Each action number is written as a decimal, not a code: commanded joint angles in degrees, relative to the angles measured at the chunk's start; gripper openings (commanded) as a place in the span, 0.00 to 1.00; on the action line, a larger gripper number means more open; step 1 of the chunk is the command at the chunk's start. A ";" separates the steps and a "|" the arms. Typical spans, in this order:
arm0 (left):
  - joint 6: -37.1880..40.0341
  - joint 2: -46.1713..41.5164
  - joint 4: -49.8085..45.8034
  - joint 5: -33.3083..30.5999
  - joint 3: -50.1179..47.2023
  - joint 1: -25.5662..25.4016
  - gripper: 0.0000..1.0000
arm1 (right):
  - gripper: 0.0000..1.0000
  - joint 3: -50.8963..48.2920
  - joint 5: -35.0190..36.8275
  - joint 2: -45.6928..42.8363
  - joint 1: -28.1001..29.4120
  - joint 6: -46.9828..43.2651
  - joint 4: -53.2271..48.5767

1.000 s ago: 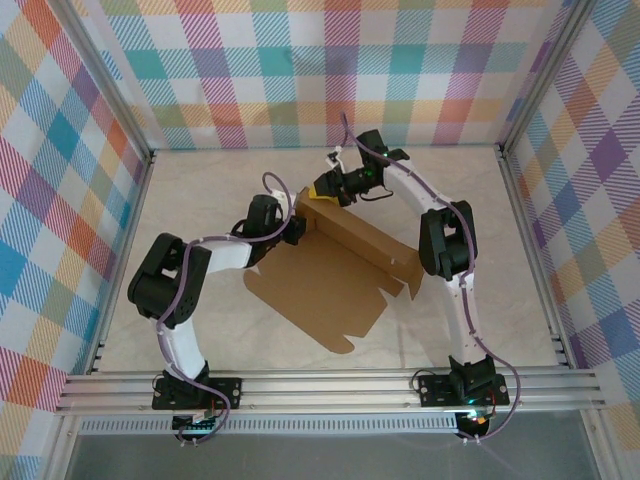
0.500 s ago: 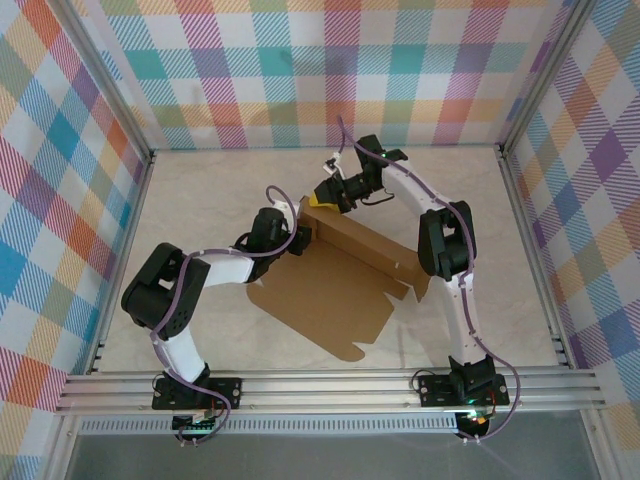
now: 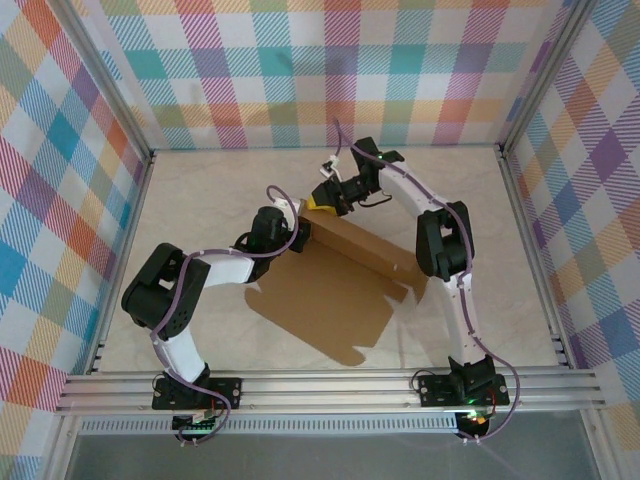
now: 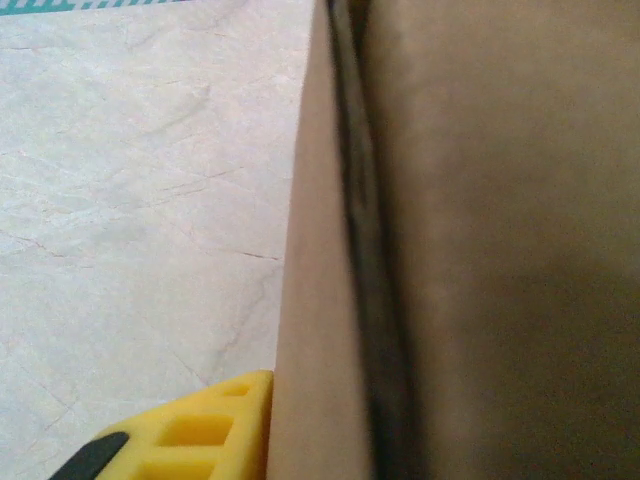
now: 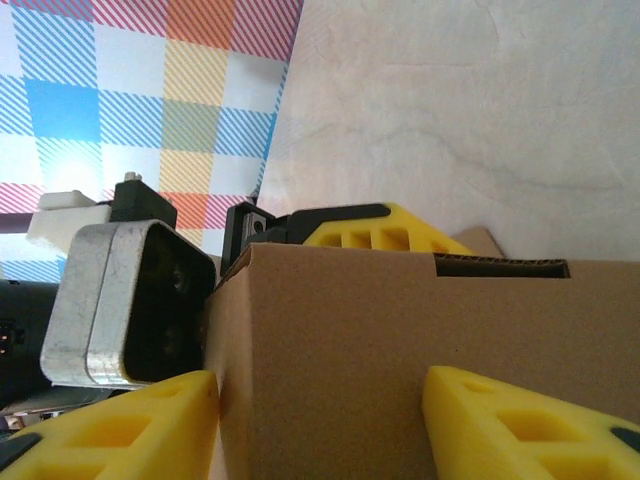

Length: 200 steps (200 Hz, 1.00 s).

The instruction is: Fold the paper box

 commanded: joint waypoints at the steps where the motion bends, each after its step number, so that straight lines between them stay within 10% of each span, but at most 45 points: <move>1: -0.21 1.01 0.76 2.65 0.49 -1.04 0.22 | 0.56 -0.03 -2.41 1.92 2.19 -0.43 -2.27; 81: 0.84 1.27 -0.37 3.14 0.26 -1.04 0.00 | 0.56 -0.20 -2.39 1.66 2.09 2.10 0.43; 124: 1.87 1.49 -1.00 1.78 -0.16 -1.00 0.00 | 0.56 -2.91 -3.40 0.28 2.01 5.38 5.36; 155: 1.56 2.48 -0.46 1.65 0.26 -1.04 0.32 | 0.56 -4.54 -3.67 -0.61 2.05 5.95 6.74; 200: 1.45 3.48 -0.36 2.52 0.83 -1.06 0.16 | 0.56 -5.73 -3.76 -0.63 1.99 5.82 7.07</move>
